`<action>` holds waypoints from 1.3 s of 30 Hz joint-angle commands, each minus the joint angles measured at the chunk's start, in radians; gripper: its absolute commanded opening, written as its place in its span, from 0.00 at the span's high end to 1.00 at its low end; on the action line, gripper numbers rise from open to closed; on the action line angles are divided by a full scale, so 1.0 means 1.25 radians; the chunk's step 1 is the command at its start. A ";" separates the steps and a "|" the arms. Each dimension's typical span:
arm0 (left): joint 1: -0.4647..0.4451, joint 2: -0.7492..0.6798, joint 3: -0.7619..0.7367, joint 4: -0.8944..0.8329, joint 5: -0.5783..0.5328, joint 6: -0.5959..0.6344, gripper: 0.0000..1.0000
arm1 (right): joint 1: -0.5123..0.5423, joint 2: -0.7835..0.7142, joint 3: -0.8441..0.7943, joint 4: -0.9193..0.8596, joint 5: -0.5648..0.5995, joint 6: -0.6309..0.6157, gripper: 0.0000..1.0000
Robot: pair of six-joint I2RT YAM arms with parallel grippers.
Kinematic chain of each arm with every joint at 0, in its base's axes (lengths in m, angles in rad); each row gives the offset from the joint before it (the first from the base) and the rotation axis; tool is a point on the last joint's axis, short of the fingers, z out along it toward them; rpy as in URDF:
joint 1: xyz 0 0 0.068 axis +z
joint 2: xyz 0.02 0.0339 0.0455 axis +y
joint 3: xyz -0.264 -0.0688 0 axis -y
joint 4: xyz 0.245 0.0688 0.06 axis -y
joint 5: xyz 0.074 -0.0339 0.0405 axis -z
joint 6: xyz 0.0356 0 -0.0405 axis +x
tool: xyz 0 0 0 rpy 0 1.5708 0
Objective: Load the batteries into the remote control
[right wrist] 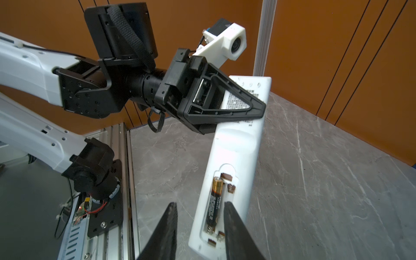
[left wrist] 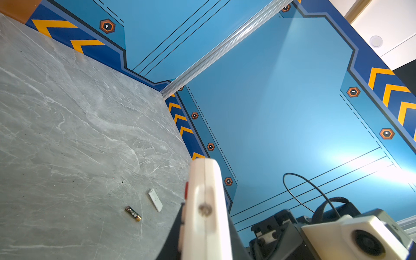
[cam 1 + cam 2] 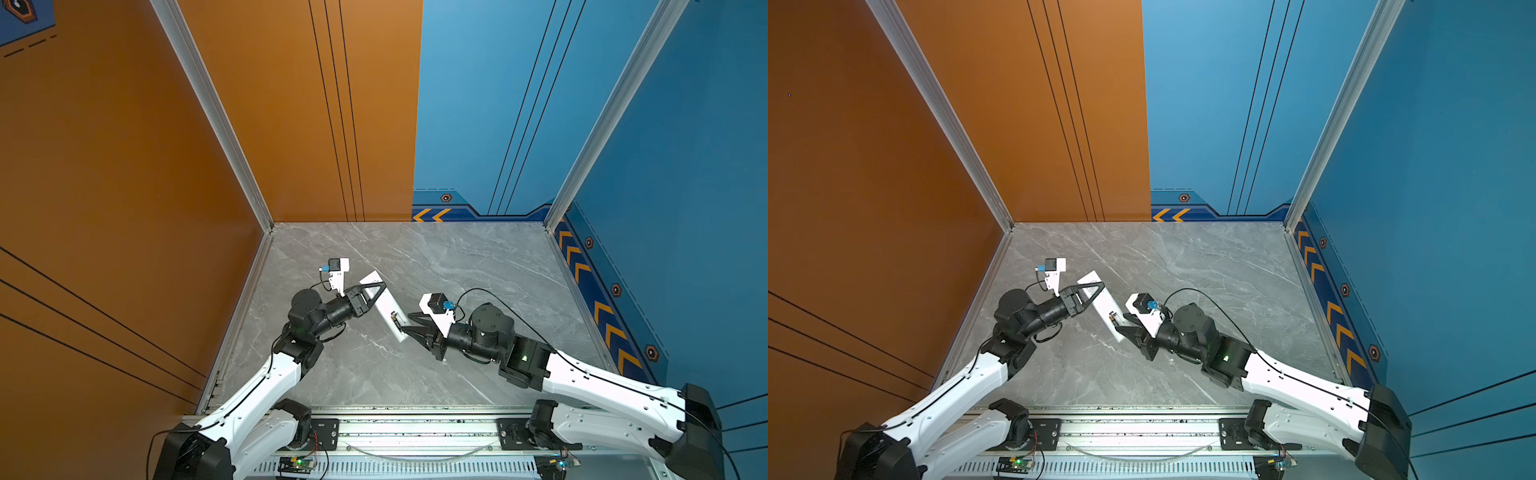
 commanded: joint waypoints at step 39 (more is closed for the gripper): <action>-0.012 0.017 0.058 -0.029 0.263 0.024 1.00 | 0.146 0.093 0.404 -0.671 0.137 -0.533 0.71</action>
